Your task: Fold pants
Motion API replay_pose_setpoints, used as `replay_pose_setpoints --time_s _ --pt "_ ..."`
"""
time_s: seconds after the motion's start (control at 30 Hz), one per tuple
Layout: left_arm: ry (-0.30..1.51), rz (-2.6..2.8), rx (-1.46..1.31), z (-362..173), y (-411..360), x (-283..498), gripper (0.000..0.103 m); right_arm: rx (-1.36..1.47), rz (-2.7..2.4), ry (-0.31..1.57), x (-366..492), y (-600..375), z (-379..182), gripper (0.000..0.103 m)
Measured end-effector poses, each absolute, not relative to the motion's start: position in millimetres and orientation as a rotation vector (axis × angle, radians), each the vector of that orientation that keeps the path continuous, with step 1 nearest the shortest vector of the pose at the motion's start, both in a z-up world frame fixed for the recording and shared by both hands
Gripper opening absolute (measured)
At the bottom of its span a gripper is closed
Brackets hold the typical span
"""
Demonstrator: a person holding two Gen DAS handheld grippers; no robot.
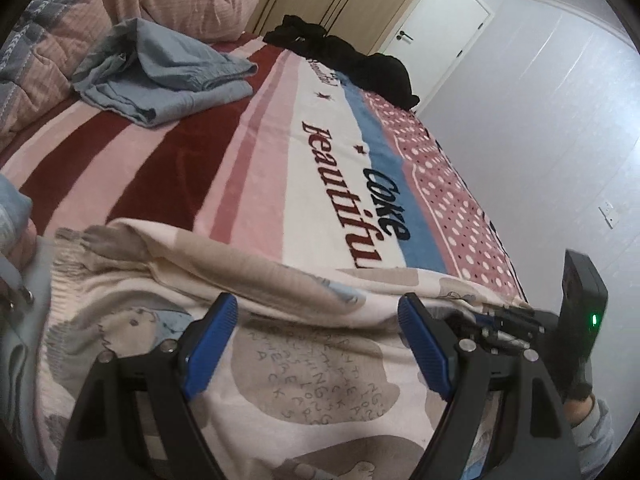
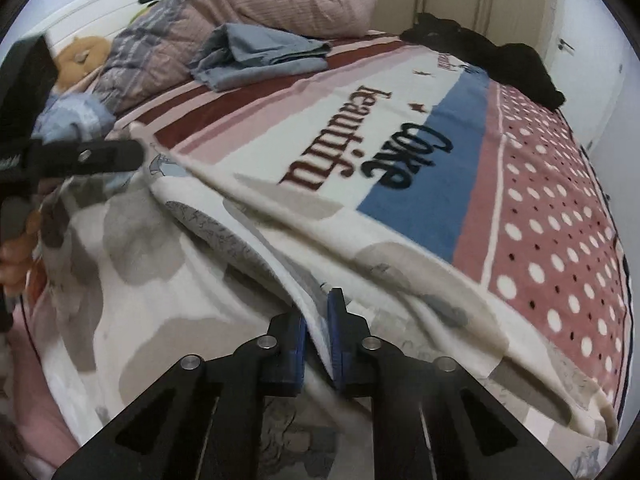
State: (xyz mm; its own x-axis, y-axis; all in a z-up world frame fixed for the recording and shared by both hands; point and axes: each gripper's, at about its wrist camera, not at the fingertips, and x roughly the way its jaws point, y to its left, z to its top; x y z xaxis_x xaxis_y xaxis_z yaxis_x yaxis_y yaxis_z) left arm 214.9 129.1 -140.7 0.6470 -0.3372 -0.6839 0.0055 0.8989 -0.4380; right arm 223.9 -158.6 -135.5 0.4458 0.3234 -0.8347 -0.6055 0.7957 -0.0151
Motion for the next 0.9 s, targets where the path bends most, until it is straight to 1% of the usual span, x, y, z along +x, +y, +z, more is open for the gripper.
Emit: replay_pose_setpoints --time_s 0.23,0.37,0.47,0.53,0.57,0.67,0.8,0.87,0.9 --pt "0.775 -0.198 -0.392 -118.8 145.5 192.9 0.08 -0.352 0.437 0.953 266.2 -145.3 -127.2 0.003" --pt "0.743 -0.209 -0.394 -114.9 154.6 177.0 0.08 -0.381 0.359 0.993 291.3 -136.7 -141.1 0.003" --pt "0.738 -0.219 -0.389 -116.8 160.5 170.7 0.08 -0.39 0.325 1.047 301.5 -134.8 -153.6 0.012" --pt "0.745 -0.213 -0.386 -120.4 164.3 169.9 0.08 -0.395 0.28 1.044 301.3 -135.3 -148.1 0.028" --pt "0.749 -0.212 -0.392 -121.9 166.4 169.8 0.08 -0.389 0.271 1.039 299.3 -136.2 -143.1 0.029" --pt "0.757 -0.22 -0.399 -125.6 168.9 168.5 0.08 -0.353 0.294 1.021 281.9 -137.7 -118.7 0.029" --pt "0.771 -0.234 -0.382 -129.2 166.0 164.8 0.081 -0.299 0.344 0.996 240.2 -151.7 -89.3 0.032" --pt "0.774 -0.245 -0.392 -129.7 164.5 165.5 0.081 -0.259 0.336 1.012 226.4 -167.9 -86.7 0.032" --pt "0.773 -0.253 -0.397 -129.5 164.6 164.3 0.081 -0.236 0.327 1.027 222.7 -176.8 -88.3 0.03"
